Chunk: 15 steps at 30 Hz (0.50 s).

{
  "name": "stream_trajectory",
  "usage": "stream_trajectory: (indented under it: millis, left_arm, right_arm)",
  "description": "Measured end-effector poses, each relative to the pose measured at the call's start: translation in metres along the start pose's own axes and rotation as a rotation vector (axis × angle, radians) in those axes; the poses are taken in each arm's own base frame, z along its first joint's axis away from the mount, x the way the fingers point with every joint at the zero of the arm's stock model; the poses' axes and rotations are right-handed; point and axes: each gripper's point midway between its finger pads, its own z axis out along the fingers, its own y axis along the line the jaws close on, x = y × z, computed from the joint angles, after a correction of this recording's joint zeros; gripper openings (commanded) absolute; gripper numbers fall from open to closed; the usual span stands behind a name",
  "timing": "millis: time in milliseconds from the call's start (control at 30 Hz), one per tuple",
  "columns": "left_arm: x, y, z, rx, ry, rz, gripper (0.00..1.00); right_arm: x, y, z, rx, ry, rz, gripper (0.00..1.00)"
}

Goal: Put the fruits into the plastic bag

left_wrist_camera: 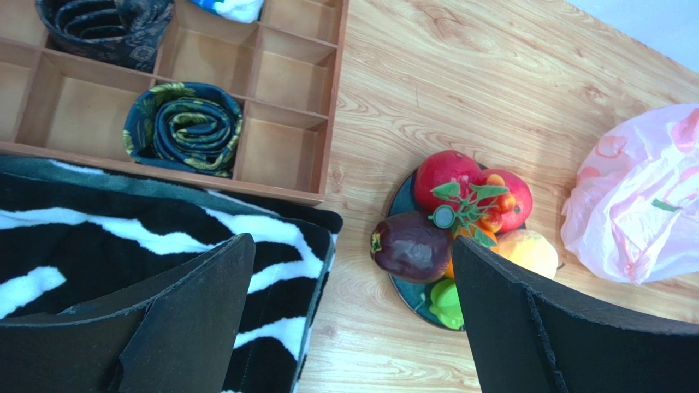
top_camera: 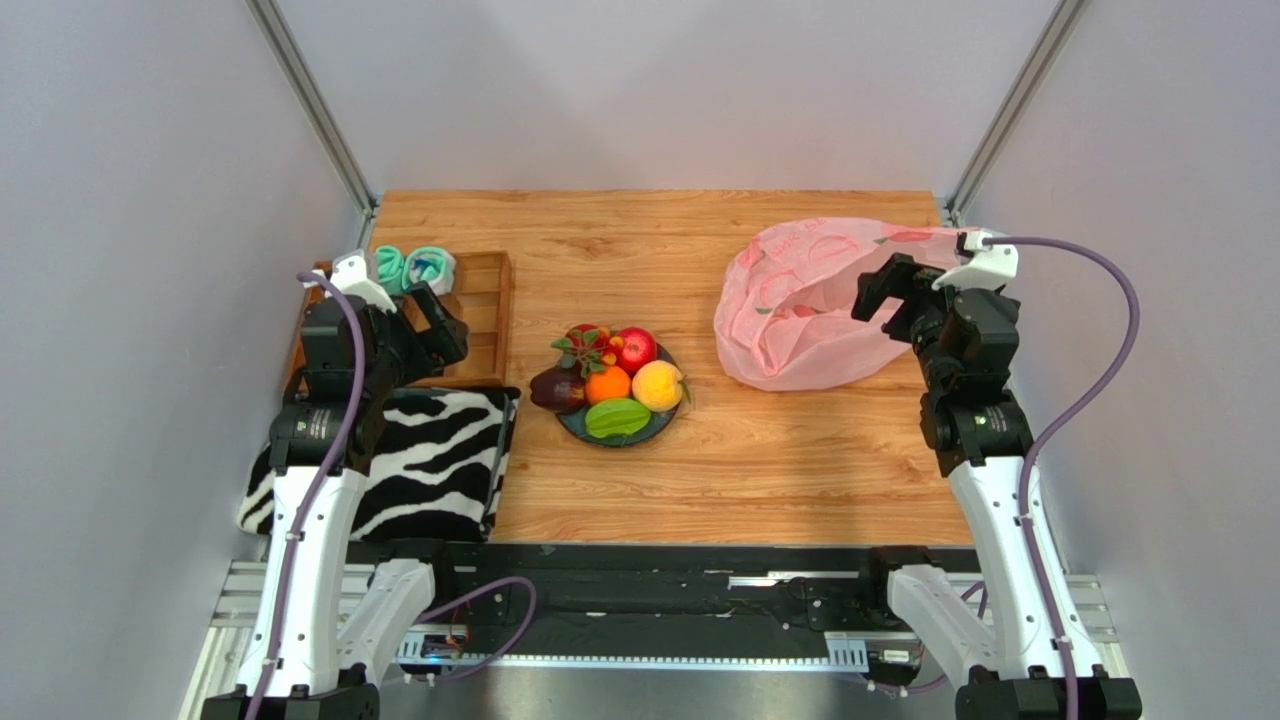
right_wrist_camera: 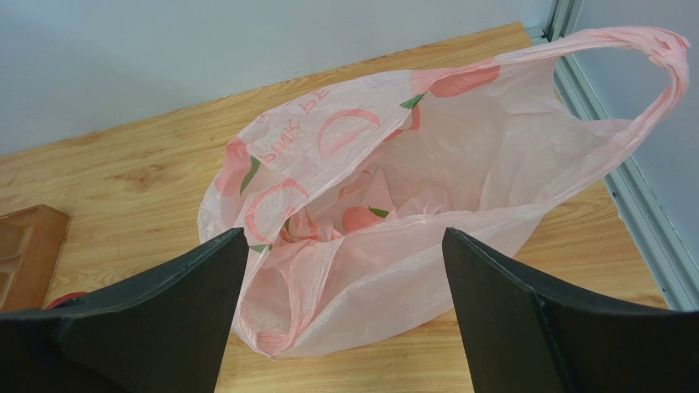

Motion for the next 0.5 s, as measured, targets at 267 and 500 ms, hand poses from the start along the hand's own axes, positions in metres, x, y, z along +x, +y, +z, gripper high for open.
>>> stream_trajectory:
  millis: [267, 500]
  left_arm:
    - [-0.002, 0.004, -0.001, -0.020, -0.013, 0.015, 0.93]
    - [0.005, -0.011, 0.006, 0.045, 0.027, 0.045, 0.88]
  right_arm:
    - [0.007, 0.017, 0.004, -0.099, 0.049, -0.051, 0.85]
    - [0.040, 0.076, 0.023, -0.279, 0.240, -0.224, 0.86]
